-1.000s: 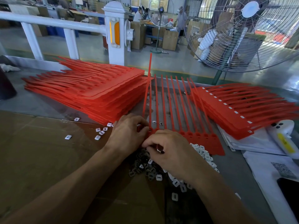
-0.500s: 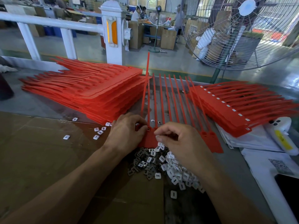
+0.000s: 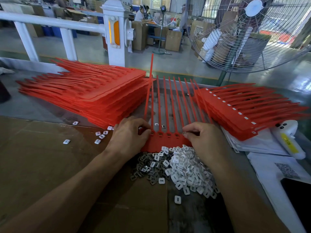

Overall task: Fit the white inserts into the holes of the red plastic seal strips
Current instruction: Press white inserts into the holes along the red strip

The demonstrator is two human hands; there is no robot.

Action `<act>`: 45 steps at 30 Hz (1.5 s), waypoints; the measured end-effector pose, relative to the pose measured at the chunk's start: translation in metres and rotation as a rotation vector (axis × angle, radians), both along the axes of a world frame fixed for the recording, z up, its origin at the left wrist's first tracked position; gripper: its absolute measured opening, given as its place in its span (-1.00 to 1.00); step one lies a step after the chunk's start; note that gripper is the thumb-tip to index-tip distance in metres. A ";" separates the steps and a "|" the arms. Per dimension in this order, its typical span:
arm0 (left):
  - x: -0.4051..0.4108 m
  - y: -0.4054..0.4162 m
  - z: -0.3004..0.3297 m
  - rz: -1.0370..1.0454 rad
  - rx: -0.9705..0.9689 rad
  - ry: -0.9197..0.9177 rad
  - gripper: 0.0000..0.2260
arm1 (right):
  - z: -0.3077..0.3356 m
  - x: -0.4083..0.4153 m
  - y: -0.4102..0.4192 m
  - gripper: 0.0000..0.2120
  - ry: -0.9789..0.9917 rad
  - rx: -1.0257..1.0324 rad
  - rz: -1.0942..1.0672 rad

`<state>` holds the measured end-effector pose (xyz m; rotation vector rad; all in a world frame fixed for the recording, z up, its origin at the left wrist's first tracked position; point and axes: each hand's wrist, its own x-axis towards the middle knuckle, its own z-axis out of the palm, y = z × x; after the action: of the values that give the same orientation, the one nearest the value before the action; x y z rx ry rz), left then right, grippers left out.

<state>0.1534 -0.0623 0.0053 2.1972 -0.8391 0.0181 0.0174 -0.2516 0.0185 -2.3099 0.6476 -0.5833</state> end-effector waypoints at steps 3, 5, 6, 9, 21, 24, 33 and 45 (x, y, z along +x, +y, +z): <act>0.000 -0.001 0.000 -0.001 0.007 0.007 -0.93 | -0.001 0.004 0.001 -0.82 0.011 -0.052 -0.004; 0.000 -0.001 0.000 0.000 0.010 0.005 -0.92 | -0.001 0.004 0.001 -0.82 0.036 -0.071 -0.017; 0.001 -0.001 0.000 0.000 0.007 0.005 -0.92 | -0.001 0.004 0.000 -0.82 0.049 -0.075 -0.020; 0.001 0.000 -0.001 0.002 0.003 0.001 -0.92 | -0.001 0.002 -0.002 -0.82 0.080 -0.094 -0.028; 0.001 0.000 -0.001 -0.002 0.001 0.005 -0.91 | -0.004 0.003 -0.005 -0.81 0.118 -0.125 -0.030; 0.001 0.000 0.000 -0.005 0.005 0.003 -0.91 | -0.005 0.001 -0.007 -0.80 0.123 -0.107 -0.044; 0.000 0.000 0.000 -0.005 -0.001 -0.006 -0.93 | -0.008 -0.005 -0.011 -0.82 0.098 -0.100 -0.104; 0.000 0.000 -0.001 -0.008 0.002 -0.005 -0.91 | -0.010 -0.005 -0.009 -0.79 0.123 -0.167 -0.067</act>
<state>0.1538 -0.0626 0.0045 2.1964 -0.8514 0.0189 0.0121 -0.2605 0.0087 -2.5038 0.7618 -0.5470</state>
